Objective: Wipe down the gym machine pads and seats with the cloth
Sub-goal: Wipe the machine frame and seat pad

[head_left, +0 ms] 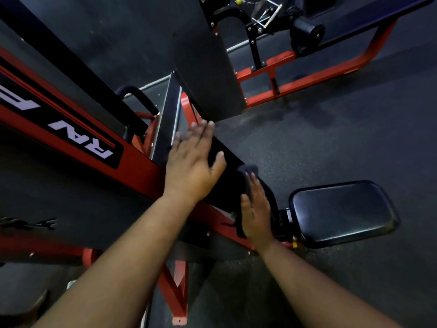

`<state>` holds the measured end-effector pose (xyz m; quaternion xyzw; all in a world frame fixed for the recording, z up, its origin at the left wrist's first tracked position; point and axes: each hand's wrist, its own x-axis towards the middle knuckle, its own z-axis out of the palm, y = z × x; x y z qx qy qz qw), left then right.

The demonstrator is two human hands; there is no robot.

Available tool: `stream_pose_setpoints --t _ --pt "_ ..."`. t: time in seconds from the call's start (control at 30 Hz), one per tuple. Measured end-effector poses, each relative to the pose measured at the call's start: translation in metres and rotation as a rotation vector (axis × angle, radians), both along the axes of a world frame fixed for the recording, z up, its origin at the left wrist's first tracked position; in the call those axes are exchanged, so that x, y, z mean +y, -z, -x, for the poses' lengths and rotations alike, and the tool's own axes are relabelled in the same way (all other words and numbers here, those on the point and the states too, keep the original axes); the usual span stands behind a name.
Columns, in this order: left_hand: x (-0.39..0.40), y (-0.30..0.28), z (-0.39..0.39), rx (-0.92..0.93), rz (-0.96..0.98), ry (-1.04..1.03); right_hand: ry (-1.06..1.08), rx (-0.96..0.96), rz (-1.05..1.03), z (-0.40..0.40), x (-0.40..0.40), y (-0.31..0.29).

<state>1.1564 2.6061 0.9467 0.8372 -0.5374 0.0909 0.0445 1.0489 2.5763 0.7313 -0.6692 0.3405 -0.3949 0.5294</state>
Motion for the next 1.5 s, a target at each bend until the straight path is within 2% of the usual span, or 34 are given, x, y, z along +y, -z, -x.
stream_pose_setpoints --t 0.1,0.23,0.3,0.4,0.5,0.57,0.63,0.7,0.8,0.87,1.0,1.07,1.13,1.17,1.23,1.33,1.4,1.43,1.5 --pt "-0.002 0.000 0.011 -0.256 -0.260 0.071 -0.078 0.096 -0.242 0.000 -0.012 0.003" --pt "-0.003 -0.008 0.006 -0.365 -0.440 0.166 -0.228 0.011 -0.111 -0.029 -0.034 -0.062" --pt "-0.007 -0.010 0.003 -0.390 -0.508 0.214 -0.314 -0.047 -0.086 -0.037 -0.050 -0.072" --pt "-0.014 -0.010 -0.001 -0.408 -0.592 0.286 -0.315 -0.039 -0.070 -0.039 -0.073 -0.026" --pt "-0.018 -0.012 -0.001 -0.413 -0.659 0.328 -0.232 0.124 -0.387 -0.027 -0.089 0.037" --pt "-0.020 -0.013 0.000 -0.418 -0.699 0.316 -0.223 0.206 -0.522 -0.023 -0.094 0.053" --pt "-0.020 -0.014 0.001 -0.419 -0.718 0.313 -0.261 0.192 -0.488 -0.027 -0.096 0.033" --pt "-0.020 -0.013 0.000 -0.418 -0.695 0.328 -0.296 0.128 -0.347 -0.037 -0.095 0.011" --pt "-0.019 -0.012 -0.001 -0.416 -0.681 0.344 -0.354 0.046 -0.238 -0.049 -0.103 0.021" --pt "-0.019 -0.012 -0.003 -0.417 -0.674 0.340 -0.315 0.061 -0.358 -0.041 -0.112 0.054" --pt "-0.018 -0.009 -0.003 -0.397 -0.624 0.339 -0.160 0.305 -0.919 -0.001 -0.101 0.127" --pt "-0.018 -0.009 -0.004 -0.386 -0.589 0.336 -0.095 0.294 -1.006 0.005 -0.083 0.144" --pt "-0.018 -0.009 -0.004 -0.377 -0.550 0.343 -0.074 0.282 -0.914 0.006 -0.065 0.143" --pt "-0.018 -0.008 -0.005 -0.374 -0.537 0.348 -0.102 0.283 -0.823 0.007 -0.055 0.122" --pt "-0.018 -0.008 -0.004 -0.370 -0.524 0.355 -0.119 0.258 -0.591 0.006 -0.041 0.064" --pt "-0.018 -0.007 -0.005 -0.351 -0.486 0.362 -0.166 0.059 -0.506 -0.013 -0.038 -0.022" --pt "-0.015 -0.007 -0.005 -0.352 -0.420 0.381 -0.261 0.007 -0.320 -0.022 -0.036 -0.064" --pt "-0.013 -0.007 -0.005 -0.363 -0.372 0.387 -0.291 -0.010 -0.225 -0.021 -0.034 -0.071" --pt "-0.011 -0.005 -0.005 -0.371 -0.284 0.391 -0.301 -0.011 -0.073 -0.007 -0.032 -0.050"
